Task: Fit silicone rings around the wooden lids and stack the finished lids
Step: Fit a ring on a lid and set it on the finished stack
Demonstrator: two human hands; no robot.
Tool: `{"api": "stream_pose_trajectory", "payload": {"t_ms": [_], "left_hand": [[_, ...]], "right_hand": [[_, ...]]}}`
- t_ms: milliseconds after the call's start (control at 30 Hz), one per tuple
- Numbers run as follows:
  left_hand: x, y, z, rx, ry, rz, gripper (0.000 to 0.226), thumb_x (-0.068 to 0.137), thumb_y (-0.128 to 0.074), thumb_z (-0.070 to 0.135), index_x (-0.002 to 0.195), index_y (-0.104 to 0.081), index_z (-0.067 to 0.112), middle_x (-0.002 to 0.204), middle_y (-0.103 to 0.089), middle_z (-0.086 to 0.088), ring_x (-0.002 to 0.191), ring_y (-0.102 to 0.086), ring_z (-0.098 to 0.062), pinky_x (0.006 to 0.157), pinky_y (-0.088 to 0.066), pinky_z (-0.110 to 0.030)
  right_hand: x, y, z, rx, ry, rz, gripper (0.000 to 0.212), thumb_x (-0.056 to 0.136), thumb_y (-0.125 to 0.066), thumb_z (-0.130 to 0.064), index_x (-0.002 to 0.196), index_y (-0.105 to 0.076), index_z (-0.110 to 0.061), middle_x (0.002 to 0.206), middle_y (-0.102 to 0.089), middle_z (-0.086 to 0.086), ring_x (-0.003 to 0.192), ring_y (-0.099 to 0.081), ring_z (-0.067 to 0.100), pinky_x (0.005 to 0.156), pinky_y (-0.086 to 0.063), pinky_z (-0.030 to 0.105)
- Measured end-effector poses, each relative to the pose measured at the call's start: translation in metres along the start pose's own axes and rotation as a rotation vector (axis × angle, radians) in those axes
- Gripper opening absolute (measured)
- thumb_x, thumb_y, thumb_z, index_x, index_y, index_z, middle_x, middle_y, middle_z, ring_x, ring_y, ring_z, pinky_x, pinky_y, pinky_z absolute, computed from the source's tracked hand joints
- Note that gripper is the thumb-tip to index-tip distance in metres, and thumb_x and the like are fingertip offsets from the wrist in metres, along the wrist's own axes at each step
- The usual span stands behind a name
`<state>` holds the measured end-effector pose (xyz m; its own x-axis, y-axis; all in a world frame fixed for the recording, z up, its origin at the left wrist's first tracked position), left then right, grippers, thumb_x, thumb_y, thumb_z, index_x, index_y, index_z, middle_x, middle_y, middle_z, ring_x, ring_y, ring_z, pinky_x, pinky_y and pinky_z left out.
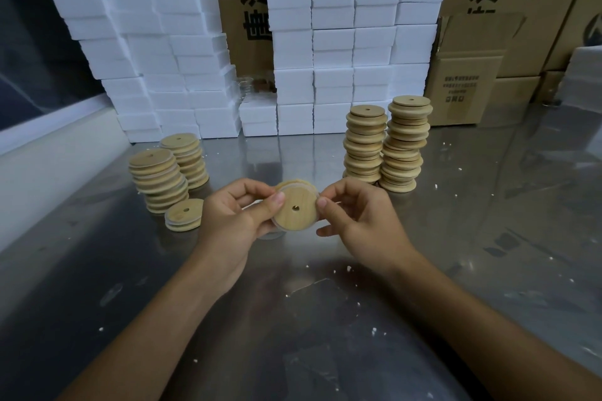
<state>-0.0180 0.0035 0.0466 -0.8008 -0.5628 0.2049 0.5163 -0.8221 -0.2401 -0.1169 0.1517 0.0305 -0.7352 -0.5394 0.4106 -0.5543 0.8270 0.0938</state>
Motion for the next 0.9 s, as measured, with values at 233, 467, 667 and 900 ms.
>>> {"api": "stream_pose_trajectory", "payload": {"t_ms": [233, 467, 667, 900], "left_hand": [[0.001, 0.001, -0.007, 0.061, 0.111, -0.040, 0.009, 0.081, -0.067, -0.002, 0.076, -0.062, 0.003, 0.081, -0.073, -0.015, 0.076, -0.072, -0.026, 0.070, -0.062, -0.039], [0.003, -0.001, -0.011, -0.204, 0.205, -0.043, 0.018, 0.068, -0.066, 0.006, 0.083, -0.061, -0.002, 0.088, -0.072, -0.017, 0.086, -0.072, -0.028, 0.075, -0.061, -0.043], [-0.001, -0.002, -0.007, 0.096, 0.048, 0.006, 0.008, 0.079, -0.072, 0.003, 0.079, -0.065, 0.000, 0.090, -0.070, -0.015, 0.082, -0.072, -0.027, 0.066, -0.060, -0.037], [-0.004, -0.008, -0.001, 0.264, -0.091, -0.014, 0.014, 0.081, -0.072, 0.002, 0.073, -0.062, 0.008, 0.068, -0.071, -0.004, 0.064, -0.070, -0.021, 0.062, -0.061, -0.033]], "right_hand": [[-0.002, 0.006, -0.008, -0.286, 0.246, 0.073, 0.010, 0.090, -0.063, -0.016, 0.084, -0.063, -0.024, 0.079, -0.067, -0.011, 0.074, -0.068, 0.014, 0.061, -0.058, 0.044], [-0.004, -0.006, -0.009, 0.054, 0.018, -0.095, 0.023, 0.090, -0.070, -0.010, 0.103, -0.056, -0.022, 0.088, -0.072, 0.012, 0.069, -0.071, 0.030, 0.056, -0.060, 0.038], [0.000, 0.002, -0.013, -0.177, 0.154, -0.081, 0.025, 0.094, -0.062, -0.013, 0.105, -0.058, -0.035, 0.081, -0.068, -0.009, 0.060, -0.063, 0.016, 0.057, -0.054, 0.035], [0.001, 0.003, -0.018, -0.246, 0.205, -0.034, 0.025, 0.094, -0.060, -0.013, 0.104, -0.060, -0.036, 0.083, -0.064, -0.023, 0.070, -0.055, 0.006, 0.064, -0.047, 0.029]]}}
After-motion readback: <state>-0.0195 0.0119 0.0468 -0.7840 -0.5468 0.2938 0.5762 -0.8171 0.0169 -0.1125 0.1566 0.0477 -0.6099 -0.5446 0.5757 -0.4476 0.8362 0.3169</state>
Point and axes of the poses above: each hand's wrist, its own x-axis towards the middle knuckle, its own y-axis out of the back of the hand, z = x × y, the point moved 4 cm from there along x, towards the middle knuckle
